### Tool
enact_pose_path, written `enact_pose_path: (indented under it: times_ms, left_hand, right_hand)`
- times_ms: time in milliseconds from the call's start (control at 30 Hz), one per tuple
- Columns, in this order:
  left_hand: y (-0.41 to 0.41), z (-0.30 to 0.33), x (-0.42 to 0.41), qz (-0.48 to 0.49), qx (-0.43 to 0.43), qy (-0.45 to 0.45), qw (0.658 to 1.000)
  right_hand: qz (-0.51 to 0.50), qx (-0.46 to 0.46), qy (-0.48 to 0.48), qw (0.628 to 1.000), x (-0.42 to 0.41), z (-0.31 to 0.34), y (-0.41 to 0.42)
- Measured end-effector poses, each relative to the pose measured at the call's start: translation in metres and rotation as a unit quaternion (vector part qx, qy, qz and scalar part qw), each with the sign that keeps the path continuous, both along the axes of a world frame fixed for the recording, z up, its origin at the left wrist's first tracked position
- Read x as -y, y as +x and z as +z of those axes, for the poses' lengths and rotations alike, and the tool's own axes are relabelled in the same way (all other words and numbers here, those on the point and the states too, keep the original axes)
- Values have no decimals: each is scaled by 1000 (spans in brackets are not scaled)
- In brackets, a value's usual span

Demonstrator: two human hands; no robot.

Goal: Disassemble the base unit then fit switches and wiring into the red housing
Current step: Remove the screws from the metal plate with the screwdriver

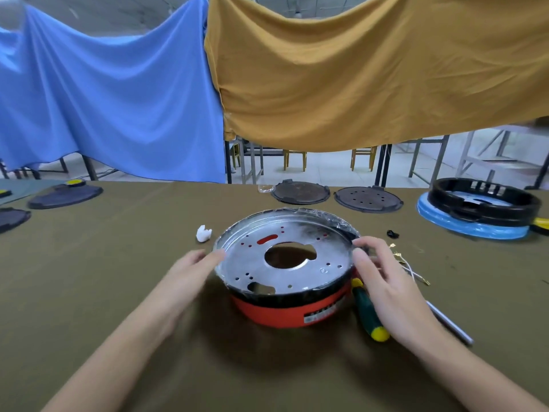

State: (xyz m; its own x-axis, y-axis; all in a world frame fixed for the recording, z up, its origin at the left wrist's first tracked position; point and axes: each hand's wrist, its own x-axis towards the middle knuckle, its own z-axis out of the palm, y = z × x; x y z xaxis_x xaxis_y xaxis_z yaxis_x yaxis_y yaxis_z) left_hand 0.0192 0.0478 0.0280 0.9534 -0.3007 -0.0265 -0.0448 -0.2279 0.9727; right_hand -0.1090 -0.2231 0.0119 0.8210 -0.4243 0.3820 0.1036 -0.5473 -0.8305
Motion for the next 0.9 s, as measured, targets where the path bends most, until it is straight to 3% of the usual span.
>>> enact_pose_path:
  times_ms: [67,267,367,600,733,900]
  left_hand:
    - [2,-3,12,-43,-27,2,999]
    - [3,1,25,-99,51,-226,968]
    - [6,-4,25,-106,64,-247,961]
    - [7,-6,18,-19,37,-186,982]
    - [10,-6,16,40,-20,-124,991]
    - [17,-7,11,108,-19,-45,993]
  right_hand:
    - [-9,13,22,1000,-3,1,3]
    - [27,101,128,986,-3,2,5]
    - [42,115,140,983,-5,3,6]
    - [73,71,176,979,-8,5,5]
    - [58,3,136,989,-7,7,1]
    - [59,-59,121,989,1,10,1]
